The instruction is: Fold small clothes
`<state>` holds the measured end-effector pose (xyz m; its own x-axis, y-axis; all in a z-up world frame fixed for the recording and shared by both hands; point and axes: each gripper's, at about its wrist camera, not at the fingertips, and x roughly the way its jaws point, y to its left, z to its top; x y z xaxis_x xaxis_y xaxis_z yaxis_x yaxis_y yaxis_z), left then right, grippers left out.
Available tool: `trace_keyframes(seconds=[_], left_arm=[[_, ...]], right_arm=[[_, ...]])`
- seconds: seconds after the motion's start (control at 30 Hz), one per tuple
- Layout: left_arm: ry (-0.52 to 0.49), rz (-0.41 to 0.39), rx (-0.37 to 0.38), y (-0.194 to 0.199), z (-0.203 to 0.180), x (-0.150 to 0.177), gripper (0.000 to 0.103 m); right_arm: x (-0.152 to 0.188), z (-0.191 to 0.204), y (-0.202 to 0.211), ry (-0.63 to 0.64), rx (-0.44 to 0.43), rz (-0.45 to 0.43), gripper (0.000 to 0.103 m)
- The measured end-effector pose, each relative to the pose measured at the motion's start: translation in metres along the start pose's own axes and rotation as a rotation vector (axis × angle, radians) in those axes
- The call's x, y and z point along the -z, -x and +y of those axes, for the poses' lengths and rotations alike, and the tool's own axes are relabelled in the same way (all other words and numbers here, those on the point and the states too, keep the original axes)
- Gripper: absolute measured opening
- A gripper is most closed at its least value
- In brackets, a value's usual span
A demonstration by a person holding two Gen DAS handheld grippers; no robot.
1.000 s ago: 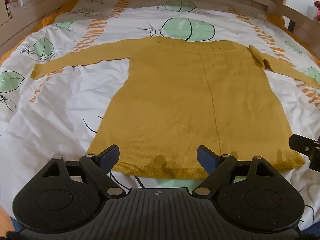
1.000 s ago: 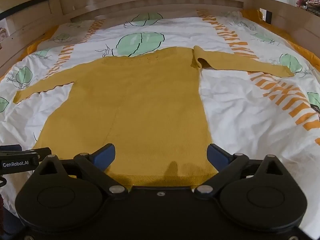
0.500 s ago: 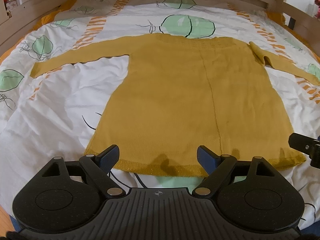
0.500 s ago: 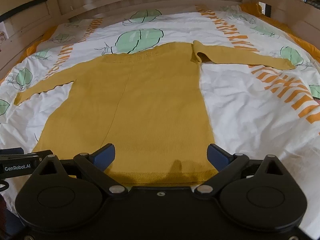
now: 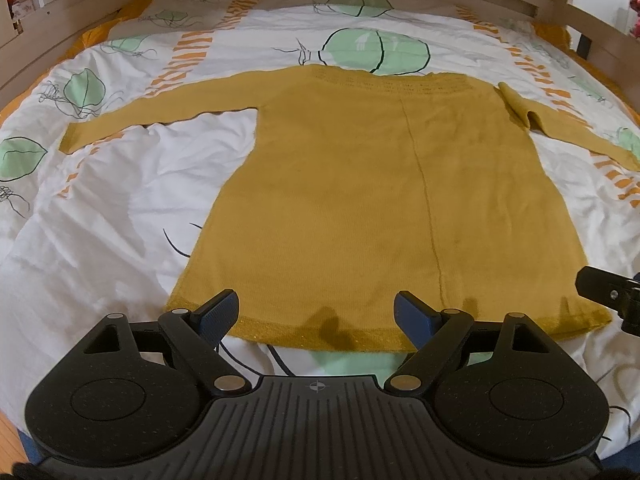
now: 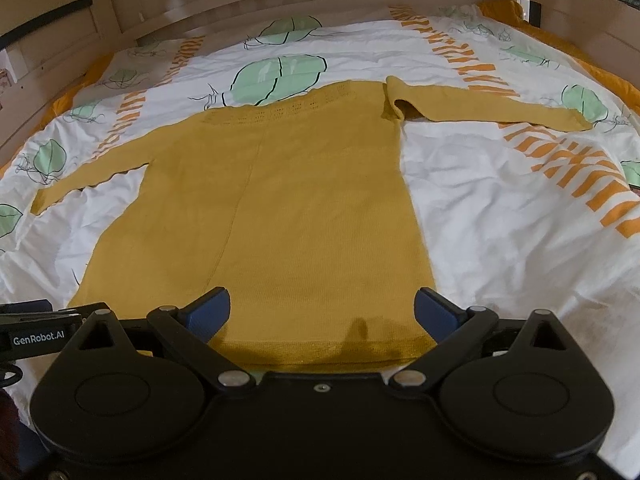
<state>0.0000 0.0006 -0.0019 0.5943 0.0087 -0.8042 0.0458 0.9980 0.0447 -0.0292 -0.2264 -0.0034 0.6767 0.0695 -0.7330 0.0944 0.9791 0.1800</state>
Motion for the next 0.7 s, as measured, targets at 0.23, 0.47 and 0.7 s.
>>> trace_keyframes(seconds=[0.23, 0.47, 0.7], left_arm=[[0.002, 0.003, 0.003, -0.0006, -0.0003, 0.0002, 0.085], [0.003, 0.006, 0.005, -0.0007, -0.0014, 0.0007, 0.085], [0.005, 0.008, 0.009, -0.0018, -0.0016, 0.0009, 0.085]], right_arm=[[-0.0001, -0.0002, -0.0005, -0.006, -0.005, 0.003, 0.099], [-0.0007, -0.0011, -0.0013, -0.011, -0.014, 0.008, 0.099], [-0.0008, -0.0017, -0.0037, -0.021, -0.024, 0.018, 0.099]])
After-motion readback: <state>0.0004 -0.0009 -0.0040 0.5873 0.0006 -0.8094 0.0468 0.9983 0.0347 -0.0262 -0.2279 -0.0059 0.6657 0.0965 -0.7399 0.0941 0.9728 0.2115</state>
